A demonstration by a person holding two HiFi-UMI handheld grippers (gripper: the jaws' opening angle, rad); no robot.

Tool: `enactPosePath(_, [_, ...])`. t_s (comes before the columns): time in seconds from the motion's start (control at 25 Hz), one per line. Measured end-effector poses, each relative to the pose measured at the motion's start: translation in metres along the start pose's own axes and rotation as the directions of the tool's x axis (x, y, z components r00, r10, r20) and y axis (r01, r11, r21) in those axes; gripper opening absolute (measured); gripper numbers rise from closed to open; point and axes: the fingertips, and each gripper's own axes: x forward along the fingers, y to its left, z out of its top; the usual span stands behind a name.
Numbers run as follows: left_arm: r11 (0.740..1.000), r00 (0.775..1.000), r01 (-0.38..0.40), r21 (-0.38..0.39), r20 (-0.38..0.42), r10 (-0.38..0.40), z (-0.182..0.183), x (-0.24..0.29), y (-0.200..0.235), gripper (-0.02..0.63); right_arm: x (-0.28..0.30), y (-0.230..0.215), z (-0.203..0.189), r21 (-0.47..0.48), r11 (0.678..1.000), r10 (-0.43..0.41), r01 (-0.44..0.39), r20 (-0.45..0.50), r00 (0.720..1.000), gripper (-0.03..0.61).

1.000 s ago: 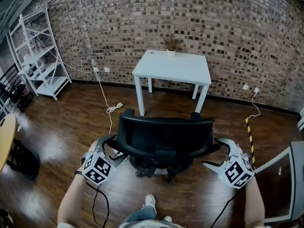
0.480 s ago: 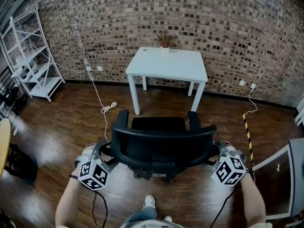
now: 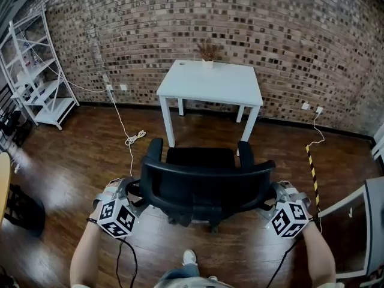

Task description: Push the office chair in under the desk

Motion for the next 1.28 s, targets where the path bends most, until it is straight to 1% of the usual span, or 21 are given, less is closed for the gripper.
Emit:
enactPosePath(0.24, [1.000,1.000,0.018,0.002,-0.003,-0.018,-0.006,0.024,0.034,0.302,0.024,-0.026,0.001,-0.004,1.000,-0.016,0.016,-0.027,1.000,0.224])
enactPosePath(0.48, [0.999,0.999,0.022,0.024,0.026,-0.023,-0.009,0.049,0.063,0.302,0.047,-0.050,-0.006,-0.029,0.997,-0.077,0.076,-0.039,0.996,0.215])
enactPosePath(0.76, [0.998,0.998,0.031,0.045,0.046,-0.033,-0.006,0.077,0.096,0.301,0.068,-0.085,-0.010,-0.044,0.991,-0.127,0.123,-0.097,0.987,0.201])
enactPosePath(0.92, [0.998,0.998,0.038,0.047,0.045,-0.040,-0.003,0.093,0.109,0.301,0.079,-0.100,-0.019,-0.045,0.991,-0.128,0.124,-0.110,0.986,0.199])
enactPosePath(1.12, [0.999,0.999,0.027,0.044,0.045,-0.029,0.001,0.107,0.123,0.301,0.091,-0.121,-0.026,-0.051,0.990,-0.135,0.130,-0.105,0.985,0.198])
enactPosePath(1.28, [0.999,0.999,0.037,0.032,0.036,-0.038,0.002,0.120,0.137,0.304,0.104,-0.138,-0.031,-0.057,0.991,-0.123,0.118,-0.101,0.987,0.195])
